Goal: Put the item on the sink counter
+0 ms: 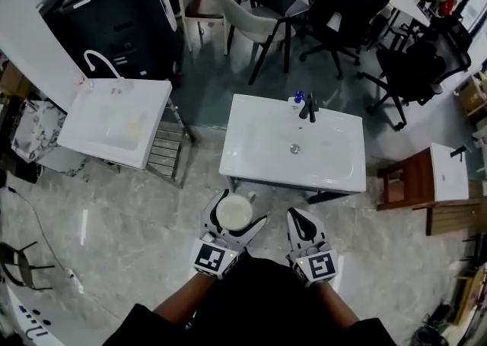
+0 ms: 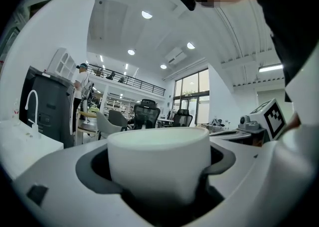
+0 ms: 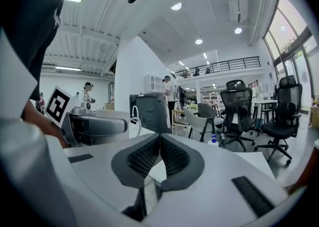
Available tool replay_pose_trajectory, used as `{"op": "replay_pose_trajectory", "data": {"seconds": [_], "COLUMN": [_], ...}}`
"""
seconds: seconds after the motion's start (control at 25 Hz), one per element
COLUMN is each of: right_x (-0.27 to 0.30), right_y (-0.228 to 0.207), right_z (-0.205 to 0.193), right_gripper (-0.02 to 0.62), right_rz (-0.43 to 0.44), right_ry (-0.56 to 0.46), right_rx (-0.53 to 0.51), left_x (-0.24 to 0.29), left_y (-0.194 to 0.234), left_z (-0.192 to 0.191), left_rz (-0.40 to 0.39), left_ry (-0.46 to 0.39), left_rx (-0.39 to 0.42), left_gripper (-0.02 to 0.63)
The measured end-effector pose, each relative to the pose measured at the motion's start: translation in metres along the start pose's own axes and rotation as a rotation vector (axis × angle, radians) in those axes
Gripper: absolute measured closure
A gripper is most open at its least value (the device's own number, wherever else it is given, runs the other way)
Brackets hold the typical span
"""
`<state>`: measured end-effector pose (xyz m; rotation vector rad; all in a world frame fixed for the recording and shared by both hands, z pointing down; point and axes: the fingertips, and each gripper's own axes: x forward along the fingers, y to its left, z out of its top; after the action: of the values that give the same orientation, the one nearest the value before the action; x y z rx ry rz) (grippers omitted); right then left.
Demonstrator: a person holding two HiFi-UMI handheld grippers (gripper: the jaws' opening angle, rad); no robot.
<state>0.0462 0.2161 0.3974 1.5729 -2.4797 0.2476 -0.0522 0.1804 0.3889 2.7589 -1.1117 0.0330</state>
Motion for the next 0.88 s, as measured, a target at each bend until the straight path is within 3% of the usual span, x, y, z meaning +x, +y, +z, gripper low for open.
{"op": "replay_pose_trajectory", "data": {"seconds": [0.44, 0.88], "right_x": [0.090, 0.112], "right_y": [0.023, 0.001], "right_z": [-0.001, -0.006], "right_gripper": [0.563, 0.563], "right_rz": [-0.032, -0.043], "right_ry": [0.060, 0.046], "right_rx": [0.016, 0.034], "left_x": [0.015, 0.043], "left_y": [0.094, 0.115], "left_z": [-0.009, -0.017], "left_rz": [-0.040, -0.014], "left_ry": [0.008, 0.000], "left_rx": [-0.014, -0.014], "left_gripper": [0.147, 0.147]}}
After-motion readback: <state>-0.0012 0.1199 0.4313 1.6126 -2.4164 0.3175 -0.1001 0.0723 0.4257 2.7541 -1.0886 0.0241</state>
